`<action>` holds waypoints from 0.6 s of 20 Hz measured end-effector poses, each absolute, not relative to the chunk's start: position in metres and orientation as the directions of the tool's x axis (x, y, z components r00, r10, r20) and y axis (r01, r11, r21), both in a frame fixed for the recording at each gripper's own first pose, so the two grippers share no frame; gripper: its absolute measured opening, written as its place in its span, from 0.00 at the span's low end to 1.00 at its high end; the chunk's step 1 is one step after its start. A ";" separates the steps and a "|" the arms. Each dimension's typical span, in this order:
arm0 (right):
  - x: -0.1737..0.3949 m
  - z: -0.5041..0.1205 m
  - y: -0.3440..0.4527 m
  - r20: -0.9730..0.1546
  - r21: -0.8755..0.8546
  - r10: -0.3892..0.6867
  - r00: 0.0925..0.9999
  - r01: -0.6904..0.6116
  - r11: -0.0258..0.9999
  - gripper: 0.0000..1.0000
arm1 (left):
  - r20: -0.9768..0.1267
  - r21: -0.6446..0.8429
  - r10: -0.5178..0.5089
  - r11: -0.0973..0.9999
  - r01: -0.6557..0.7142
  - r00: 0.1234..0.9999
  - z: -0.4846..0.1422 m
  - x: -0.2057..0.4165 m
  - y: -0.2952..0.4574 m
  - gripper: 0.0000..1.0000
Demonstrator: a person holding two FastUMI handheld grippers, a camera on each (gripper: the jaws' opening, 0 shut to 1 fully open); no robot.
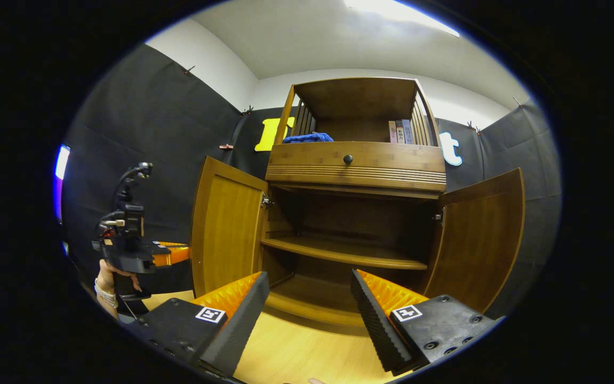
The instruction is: Open the right door of the double-door shoe cabinet with the right hand, and open the left door with the left hand.
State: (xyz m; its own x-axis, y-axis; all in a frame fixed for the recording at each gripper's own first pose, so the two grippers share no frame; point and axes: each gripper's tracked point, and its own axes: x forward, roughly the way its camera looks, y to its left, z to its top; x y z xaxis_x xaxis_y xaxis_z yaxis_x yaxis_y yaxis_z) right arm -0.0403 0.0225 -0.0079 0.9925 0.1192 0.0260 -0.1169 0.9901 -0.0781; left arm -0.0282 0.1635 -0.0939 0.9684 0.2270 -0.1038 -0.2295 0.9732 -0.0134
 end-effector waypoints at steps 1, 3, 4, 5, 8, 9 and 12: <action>-0.039 -0.007 0.020 0.027 -0.075 0.113 0.993 -0.111 0.991 0.98 | -0.096 -0.017 0.217 0.975 -0.220 0.971 -0.088 -0.035 0.158 0.05; -0.038 -0.006 0.016 0.029 -0.069 0.097 0.995 -0.095 0.993 0.98 | -0.063 -0.005 0.187 0.982 -0.188 0.980 -0.071 -0.044 0.140 0.05; -0.039 -0.006 0.013 0.029 -0.066 0.088 0.996 -0.086 0.994 0.98 | -0.052 -0.015 0.147 0.989 -0.148 0.988 -0.063 -0.048 0.124 0.02; -0.039 -0.006 0.011 0.028 -0.063 0.080 0.996 -0.078 0.995 0.98 | -0.042 -0.028 0.100 0.994 -0.102 0.994 -0.056 -0.050 0.105 0.07; -0.043 -0.006 0.006 0.023 -0.056 0.060 0.998 -0.059 0.997 0.98 | 0.004 -0.061 -0.012 0.998 0.013 1.000 -0.035 -0.048 0.065 0.05; -0.045 -0.007 0.003 0.020 -0.056 0.053 0.998 -0.051 0.997 0.98 | 0.013 -0.067 -0.039 0.997 0.039 0.999 -0.031 -0.047 0.053 0.19; -0.053 -0.005 -0.008 0.017 -0.068 0.023 1.000 -0.021 0.997 0.99 | 0.031 -0.059 -0.100 0.993 0.101 0.995 -0.017 -0.044 0.031 0.58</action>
